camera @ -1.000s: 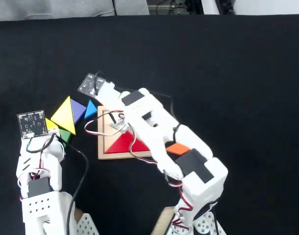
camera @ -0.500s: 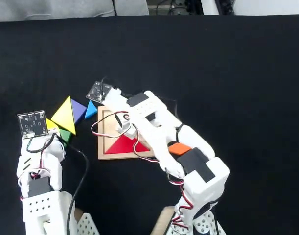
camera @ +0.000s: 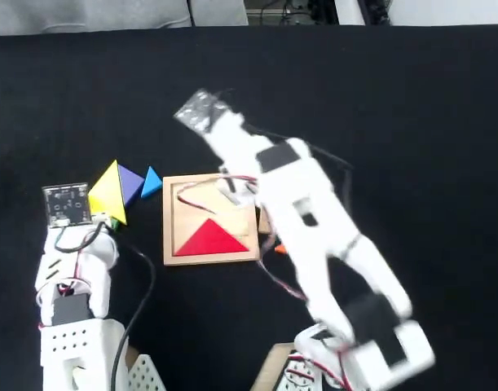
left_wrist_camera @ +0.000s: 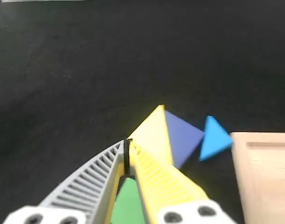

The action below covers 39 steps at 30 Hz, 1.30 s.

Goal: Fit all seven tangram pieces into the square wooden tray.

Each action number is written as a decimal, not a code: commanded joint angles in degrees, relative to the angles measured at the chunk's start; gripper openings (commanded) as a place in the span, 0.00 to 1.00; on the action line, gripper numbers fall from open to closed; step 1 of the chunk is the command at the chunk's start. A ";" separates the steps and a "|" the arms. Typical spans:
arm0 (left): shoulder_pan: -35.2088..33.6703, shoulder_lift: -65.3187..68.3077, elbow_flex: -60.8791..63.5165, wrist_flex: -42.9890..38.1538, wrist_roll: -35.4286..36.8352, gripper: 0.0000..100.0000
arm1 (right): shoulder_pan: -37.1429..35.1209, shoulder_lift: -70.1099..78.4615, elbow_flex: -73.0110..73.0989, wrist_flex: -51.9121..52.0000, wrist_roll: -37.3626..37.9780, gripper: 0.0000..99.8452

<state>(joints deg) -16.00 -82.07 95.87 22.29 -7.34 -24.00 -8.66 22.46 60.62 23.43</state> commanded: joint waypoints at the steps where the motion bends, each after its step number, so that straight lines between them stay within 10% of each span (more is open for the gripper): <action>1: 2.51 0.00 -0.84 -1.14 0.09 0.03 | 1.58 -16.04 12.26 -4.75 -2.11 0.01; 19: 0.04 3.60 -26.59 25.67 -7.56 0.03 | 14.07 -15.87 39.69 -35.78 -6.51 0.01; 34: -0.13 66.81 -68.70 39.47 -7.91 0.04 | 14.15 -14.46 40.31 -38.24 -6.51 0.01; 39: -1.71 80.53 -75.03 39.82 -3.87 0.30 | 14.15 -14.46 40.31 -38.24 -6.51 0.01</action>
<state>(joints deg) -16.70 -10.15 28.18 61.67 -14.55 -11.08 -23.25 62.90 23.69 17.54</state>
